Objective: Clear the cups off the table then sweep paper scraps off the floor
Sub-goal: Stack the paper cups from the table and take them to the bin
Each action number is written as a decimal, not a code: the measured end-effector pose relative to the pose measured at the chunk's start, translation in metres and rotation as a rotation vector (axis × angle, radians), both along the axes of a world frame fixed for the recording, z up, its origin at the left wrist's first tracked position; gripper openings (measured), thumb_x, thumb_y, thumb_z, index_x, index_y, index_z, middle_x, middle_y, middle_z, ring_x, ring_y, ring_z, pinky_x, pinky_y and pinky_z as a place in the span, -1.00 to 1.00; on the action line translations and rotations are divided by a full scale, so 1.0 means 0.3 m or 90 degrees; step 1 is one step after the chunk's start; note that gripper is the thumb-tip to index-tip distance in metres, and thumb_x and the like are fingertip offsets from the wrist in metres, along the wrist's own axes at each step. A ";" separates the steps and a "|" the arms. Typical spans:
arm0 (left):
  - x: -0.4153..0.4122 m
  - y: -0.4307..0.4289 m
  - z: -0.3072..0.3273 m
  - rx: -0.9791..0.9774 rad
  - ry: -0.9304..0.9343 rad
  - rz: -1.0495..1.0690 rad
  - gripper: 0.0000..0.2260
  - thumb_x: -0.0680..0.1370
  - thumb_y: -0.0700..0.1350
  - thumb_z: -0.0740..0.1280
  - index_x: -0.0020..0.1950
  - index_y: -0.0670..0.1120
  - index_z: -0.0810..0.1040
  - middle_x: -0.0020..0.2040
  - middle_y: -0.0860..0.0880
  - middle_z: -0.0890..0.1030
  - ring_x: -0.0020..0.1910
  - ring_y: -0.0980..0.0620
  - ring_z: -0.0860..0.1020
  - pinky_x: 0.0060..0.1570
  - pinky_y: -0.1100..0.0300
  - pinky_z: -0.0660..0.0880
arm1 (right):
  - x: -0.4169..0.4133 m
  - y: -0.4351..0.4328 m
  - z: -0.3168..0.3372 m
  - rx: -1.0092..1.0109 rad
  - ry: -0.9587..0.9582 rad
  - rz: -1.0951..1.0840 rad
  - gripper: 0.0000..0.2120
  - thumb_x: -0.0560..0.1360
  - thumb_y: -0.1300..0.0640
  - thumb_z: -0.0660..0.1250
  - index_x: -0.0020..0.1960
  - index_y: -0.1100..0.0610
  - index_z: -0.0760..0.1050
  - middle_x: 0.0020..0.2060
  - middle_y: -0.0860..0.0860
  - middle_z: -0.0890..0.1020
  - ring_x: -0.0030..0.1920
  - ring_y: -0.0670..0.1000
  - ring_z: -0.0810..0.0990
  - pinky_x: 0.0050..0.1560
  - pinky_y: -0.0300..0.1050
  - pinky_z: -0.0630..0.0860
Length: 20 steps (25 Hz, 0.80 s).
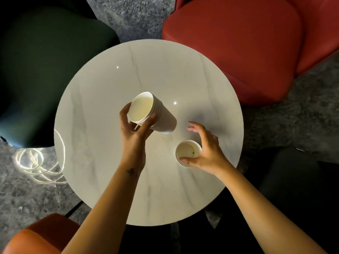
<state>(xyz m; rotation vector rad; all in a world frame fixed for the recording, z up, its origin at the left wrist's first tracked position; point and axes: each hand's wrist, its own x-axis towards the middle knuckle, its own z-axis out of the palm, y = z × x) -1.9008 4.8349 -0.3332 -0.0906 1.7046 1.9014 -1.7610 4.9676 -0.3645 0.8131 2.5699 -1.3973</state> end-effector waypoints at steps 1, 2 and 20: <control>0.020 -0.003 0.004 0.007 -0.001 0.012 -0.42 0.22 0.03 0.49 0.20 0.10 0.39 0.05 0.11 0.57 0.15 -0.01 0.56 0.10 0.02 0.55 | 0.034 -0.003 -0.012 0.017 -0.017 0.026 -0.01 0.12 -0.02 0.63 0.43 0.09 0.24 0.31 -0.07 0.44 0.30 -0.05 0.40 0.21 -0.24 0.14; 0.037 -0.007 0.008 0.015 -0.001 0.022 -0.42 0.23 0.03 0.48 0.21 0.09 0.39 0.07 0.09 0.56 0.18 -0.06 0.54 0.09 0.02 0.55 | 0.059 -0.009 -0.024 0.038 -0.032 0.049 -0.01 0.11 -0.02 0.64 0.42 0.12 0.25 0.31 -0.05 0.45 0.29 -0.01 0.42 0.23 -0.22 0.17; 0.177 -0.087 0.067 -0.028 0.088 -0.095 -0.38 0.24 0.01 0.51 0.26 0.09 0.38 0.22 0.00 0.53 0.21 0.05 0.51 0.04 0.21 0.50 | -0.088 -0.074 0.041 0.048 0.127 0.029 -0.38 0.23 0.05 0.58 0.22 0.16 0.48 0.09 0.01 0.61 0.09 0.04 0.54 0.02 -0.27 0.31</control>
